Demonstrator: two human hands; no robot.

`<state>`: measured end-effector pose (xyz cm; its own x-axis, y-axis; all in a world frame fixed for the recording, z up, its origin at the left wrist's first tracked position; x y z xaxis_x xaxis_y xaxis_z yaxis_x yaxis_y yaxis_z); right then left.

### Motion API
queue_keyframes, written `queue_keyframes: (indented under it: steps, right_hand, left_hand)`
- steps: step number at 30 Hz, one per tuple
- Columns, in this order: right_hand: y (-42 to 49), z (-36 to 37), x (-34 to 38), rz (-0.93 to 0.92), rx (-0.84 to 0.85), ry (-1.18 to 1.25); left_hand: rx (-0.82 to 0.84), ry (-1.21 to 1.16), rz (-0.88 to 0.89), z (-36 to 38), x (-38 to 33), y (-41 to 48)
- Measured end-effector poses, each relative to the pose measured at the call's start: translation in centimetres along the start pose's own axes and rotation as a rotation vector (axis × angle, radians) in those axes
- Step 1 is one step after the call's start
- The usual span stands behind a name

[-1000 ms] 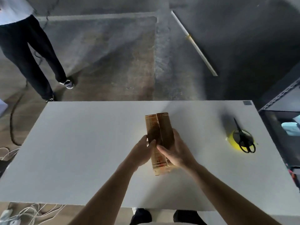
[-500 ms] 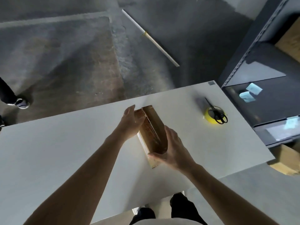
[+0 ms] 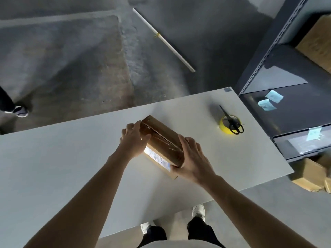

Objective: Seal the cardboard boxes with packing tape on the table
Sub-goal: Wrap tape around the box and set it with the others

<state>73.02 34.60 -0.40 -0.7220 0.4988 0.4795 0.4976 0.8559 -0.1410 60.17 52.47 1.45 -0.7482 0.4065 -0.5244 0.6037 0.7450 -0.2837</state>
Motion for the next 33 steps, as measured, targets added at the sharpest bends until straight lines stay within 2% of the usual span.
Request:
queue_keyframes:
  steps: [12,23,27,33]
  right_hand:
    - [5.7,-4.0,-2.7,-0.198,0.225,-0.053]
    - [7.4,-4.2,-4.0,-0.289,0.385,-0.009]
    - [7.8,-3.8,-4.7,-0.24,0.425,0.077]
    - [8.6,-3.6,-5.4,-0.028,0.318,0.337]
  left_hand:
    - [-0.067,0.064,-0.238,3.6,-2.0,-4.8]
    - [-0.101,-0.015,-0.284,4.0,-1.5,-5.9]
    - [-0.061,-0.016,-0.171,2.7,-0.7,-4.4]
    - [-0.099,0.12,0.14,1.2,-0.9,-1.8]
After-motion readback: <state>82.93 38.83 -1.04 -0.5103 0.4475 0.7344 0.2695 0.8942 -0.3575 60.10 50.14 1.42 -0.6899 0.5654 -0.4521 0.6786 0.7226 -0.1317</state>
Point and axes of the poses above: each hand's wrist, its own y-axis towards the middle knuckle, its own z-axis out of the palm, x = y × z, the point moved 4 cm from there along y, towards the middle knuckle, and after that the axes turned 4 degrees about z, right-handed, at the moved point
